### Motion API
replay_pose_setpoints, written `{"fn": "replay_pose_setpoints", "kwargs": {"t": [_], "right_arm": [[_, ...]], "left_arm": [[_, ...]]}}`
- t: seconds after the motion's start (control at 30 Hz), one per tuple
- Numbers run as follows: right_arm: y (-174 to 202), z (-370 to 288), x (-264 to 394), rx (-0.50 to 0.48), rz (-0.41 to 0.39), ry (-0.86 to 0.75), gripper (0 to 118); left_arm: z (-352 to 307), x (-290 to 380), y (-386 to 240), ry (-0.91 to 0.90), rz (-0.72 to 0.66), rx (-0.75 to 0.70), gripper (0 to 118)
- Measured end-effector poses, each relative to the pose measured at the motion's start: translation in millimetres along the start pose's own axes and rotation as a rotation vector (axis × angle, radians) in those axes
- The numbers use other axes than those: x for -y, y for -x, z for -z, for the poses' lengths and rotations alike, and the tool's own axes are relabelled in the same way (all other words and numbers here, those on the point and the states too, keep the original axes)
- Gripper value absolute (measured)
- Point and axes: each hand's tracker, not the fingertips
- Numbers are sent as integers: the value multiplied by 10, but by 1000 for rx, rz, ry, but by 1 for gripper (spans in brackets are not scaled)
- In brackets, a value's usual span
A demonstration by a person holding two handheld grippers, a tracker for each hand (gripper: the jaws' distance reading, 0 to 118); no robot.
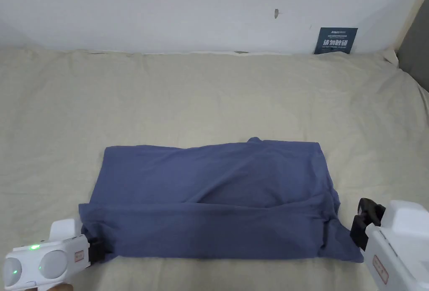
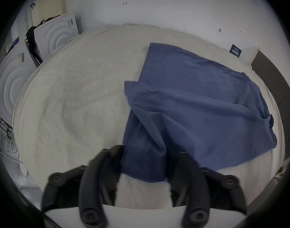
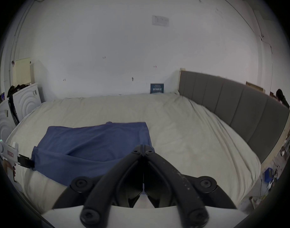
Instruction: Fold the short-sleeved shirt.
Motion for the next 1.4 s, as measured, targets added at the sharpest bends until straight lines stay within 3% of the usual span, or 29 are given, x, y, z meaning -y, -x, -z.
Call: {"fn": "replay_pose_setpoints", "kwargs": {"t": [0.07, 0.2, 0.27, 0.37, 0.5, 0.57, 0.63, 0.7, 0.8, 1.07, 1.4], "right_arm": [[-76, 189, 78, -2, 29, 84, 15], [-201, 659, 283, -2, 72, 270, 81], [-241, 907, 407, 19, 70, 345, 103], [-306, 1217, 574, 38, 99, 435, 96], [-370, 1515, 795, 27, 113, 547, 72], [-372, 1470, 847, 20, 141, 515, 63], [-362, 1395, 755, 8, 129, 503, 14], [-349, 1324, 715, -56, 117, 493, 13], [-301, 1156, 591, -30, 37, 412, 13], [-270, 423, 475, -35, -41, 335, 13], [-491, 262, 1256, -49, 51, 538, 13]], "left_arm": [[-58, -1, -10, -25, -1, 45, 12], [-230, -39, -48, -81, 4, 30, 11], [-343, -90, -55, -99, -7, 50, 11], [-438, -142, -52, -111, -11, 67, 11], [-448, -155, -60, -108, -10, 70, 11], [-447, -134, -62, -103, -11, 67, 11], [-435, -121, -54, -98, -14, 64, 11], [-437, -105, -46, -92, -25, 64, 11], [-474, -77, -12, -93, -44, 60, 11], [-796, 175, 136, -98, -59, 55, 11], [-745, 883, 308, 72, -102, 28, 11]]}}
